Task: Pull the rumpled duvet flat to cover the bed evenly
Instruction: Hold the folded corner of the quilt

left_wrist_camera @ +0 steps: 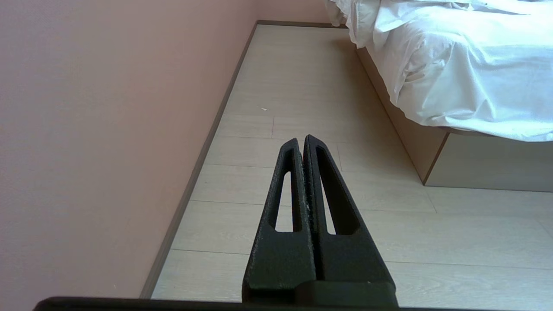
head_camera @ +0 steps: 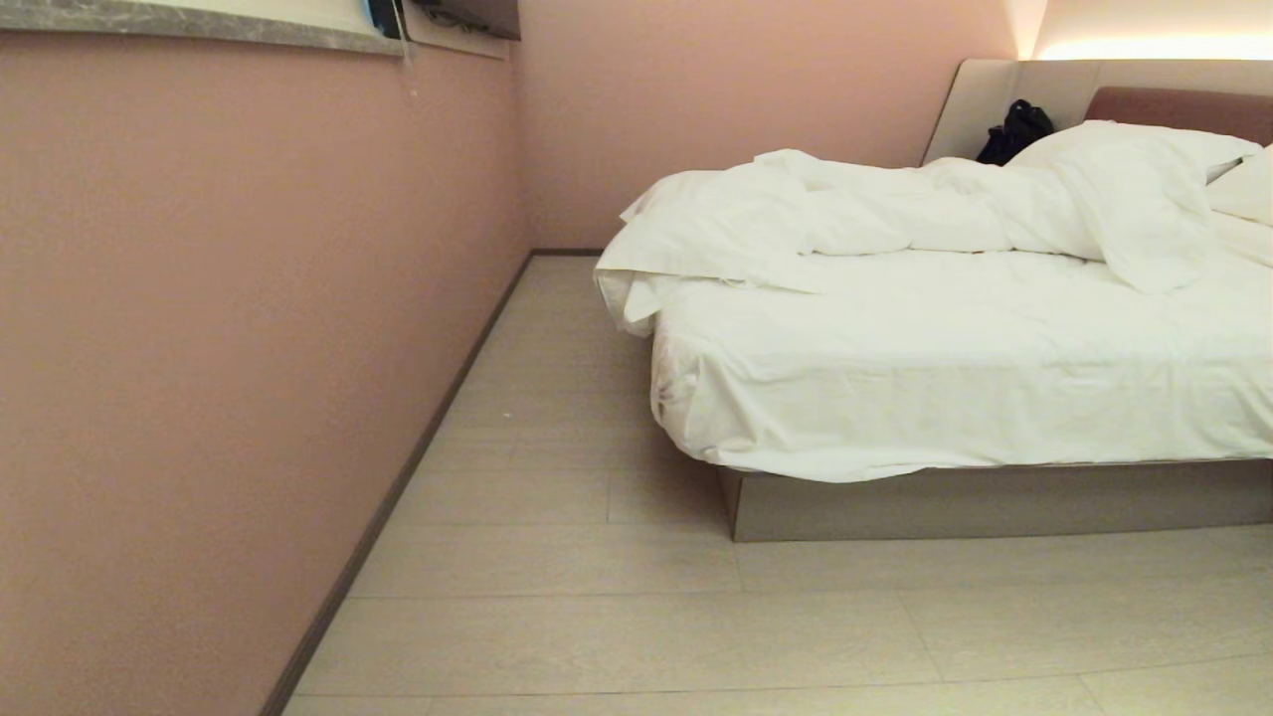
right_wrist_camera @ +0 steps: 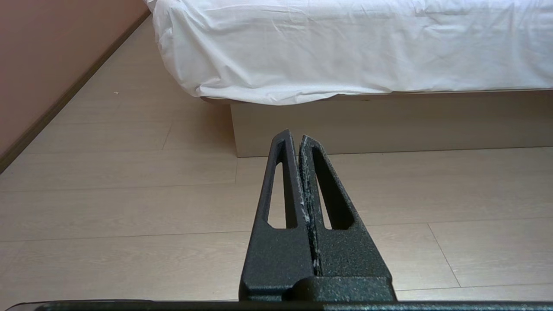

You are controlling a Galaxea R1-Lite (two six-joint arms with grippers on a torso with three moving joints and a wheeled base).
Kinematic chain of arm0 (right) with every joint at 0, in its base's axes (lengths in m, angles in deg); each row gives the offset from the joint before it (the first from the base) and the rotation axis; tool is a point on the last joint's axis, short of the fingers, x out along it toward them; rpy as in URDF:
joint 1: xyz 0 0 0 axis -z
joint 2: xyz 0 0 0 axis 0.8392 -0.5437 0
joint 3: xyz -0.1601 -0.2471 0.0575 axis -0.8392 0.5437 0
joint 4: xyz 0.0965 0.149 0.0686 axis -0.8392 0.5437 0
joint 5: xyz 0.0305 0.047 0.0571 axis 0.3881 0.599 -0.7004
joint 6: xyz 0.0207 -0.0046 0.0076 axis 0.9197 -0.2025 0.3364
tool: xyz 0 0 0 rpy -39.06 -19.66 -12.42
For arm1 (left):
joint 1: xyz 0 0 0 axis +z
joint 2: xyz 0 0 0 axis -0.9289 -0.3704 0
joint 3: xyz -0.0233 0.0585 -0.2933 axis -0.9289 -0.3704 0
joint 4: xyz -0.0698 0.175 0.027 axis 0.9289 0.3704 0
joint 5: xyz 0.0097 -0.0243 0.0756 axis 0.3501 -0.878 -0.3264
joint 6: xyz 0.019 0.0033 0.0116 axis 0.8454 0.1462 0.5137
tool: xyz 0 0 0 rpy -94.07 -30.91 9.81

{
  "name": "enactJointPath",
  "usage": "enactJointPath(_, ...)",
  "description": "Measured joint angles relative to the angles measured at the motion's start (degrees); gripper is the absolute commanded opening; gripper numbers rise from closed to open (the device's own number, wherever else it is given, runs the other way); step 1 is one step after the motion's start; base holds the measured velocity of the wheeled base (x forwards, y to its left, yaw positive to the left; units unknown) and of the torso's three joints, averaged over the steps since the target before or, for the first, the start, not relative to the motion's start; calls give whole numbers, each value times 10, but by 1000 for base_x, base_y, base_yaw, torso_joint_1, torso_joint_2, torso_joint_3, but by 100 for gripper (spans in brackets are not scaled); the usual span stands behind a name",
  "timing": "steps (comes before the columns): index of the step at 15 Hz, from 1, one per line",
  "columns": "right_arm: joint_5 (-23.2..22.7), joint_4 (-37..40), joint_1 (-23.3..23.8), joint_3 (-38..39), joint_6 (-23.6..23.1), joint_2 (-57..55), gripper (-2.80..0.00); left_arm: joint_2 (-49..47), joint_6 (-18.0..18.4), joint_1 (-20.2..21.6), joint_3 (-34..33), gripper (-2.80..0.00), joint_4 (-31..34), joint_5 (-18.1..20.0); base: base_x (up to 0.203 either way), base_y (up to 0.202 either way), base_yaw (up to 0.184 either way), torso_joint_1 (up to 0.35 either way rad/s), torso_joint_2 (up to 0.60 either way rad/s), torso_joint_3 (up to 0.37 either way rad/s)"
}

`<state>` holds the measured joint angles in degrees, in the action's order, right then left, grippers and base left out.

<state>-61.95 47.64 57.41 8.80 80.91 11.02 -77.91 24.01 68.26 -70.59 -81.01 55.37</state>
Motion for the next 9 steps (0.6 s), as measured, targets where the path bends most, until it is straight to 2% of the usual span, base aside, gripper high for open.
enactJointPath(9, 0, 0, 0, 0, 0, 0, -280, 0, -1, 0, 0, -280, 0, -2, 0, 0, 0, 0, 0, 0)
